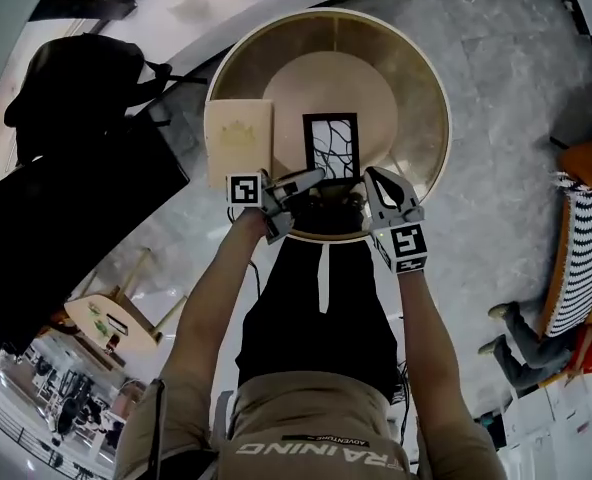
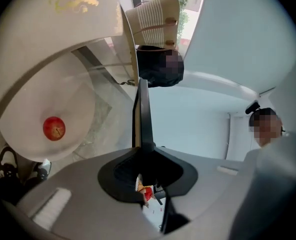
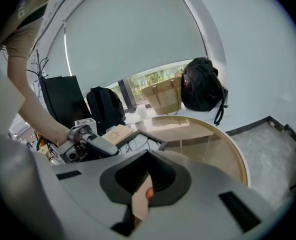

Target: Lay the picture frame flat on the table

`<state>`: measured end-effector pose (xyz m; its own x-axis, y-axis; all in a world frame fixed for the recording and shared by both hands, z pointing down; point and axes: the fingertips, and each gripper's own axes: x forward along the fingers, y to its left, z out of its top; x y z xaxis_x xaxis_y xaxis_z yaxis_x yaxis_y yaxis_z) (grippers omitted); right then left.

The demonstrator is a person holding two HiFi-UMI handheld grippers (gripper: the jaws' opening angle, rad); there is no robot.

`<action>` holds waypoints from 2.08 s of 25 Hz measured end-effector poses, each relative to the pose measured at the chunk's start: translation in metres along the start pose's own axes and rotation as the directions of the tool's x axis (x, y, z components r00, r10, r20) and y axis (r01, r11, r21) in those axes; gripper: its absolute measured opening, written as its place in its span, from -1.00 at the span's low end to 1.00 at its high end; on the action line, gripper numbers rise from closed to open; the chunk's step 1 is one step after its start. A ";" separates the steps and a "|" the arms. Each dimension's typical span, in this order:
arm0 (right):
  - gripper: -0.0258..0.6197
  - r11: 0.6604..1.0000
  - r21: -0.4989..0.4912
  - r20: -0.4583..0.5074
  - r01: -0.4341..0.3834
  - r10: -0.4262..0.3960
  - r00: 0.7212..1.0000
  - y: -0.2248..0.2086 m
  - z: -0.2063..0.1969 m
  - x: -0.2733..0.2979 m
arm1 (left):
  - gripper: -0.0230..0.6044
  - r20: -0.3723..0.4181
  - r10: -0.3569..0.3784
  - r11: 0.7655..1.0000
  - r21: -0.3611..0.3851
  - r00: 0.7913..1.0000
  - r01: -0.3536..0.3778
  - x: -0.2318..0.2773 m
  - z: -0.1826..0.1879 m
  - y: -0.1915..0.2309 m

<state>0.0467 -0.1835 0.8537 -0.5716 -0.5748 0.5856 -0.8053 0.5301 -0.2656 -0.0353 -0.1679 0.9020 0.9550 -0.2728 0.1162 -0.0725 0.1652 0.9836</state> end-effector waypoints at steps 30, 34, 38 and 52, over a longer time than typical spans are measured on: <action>-0.90 0.995 0.096 -0.014 0.006 -0.004 1.000 0.016 -0.054 -0.008 | -0.38 0.150 0.706 0.518 0.558 0.693 -0.648 -0.012 0.004 0.084; -0.90 0.996 0.090 -0.007 -0.002 0.003 1.000 0.022 -0.057 -0.016 | -0.37 0.361 0.734 0.287 0.604 0.576 -0.744 -0.023 0.016 0.076; -0.90 0.997 0.079 0.002 -0.013 0.012 1.000 0.029 -0.057 -0.026 | -0.37 0.423 0.712 0.231 0.612 0.561 -0.756 -0.023 0.011 0.064; -0.90 1.000 -0.010 0.041 -0.027 0.028 0.999 0.061 0.030 -0.118 | -0.72 0.442 0.613 0.212 0.706 0.655 -0.676 -0.049 -0.053 -0.081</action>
<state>0.0603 -0.1016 0.7455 -0.5996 -0.5850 0.5461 -0.7878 0.5517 -0.2740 -0.0613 -0.1176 0.8092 0.4537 -0.4962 0.7403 -0.8636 -0.4497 0.2278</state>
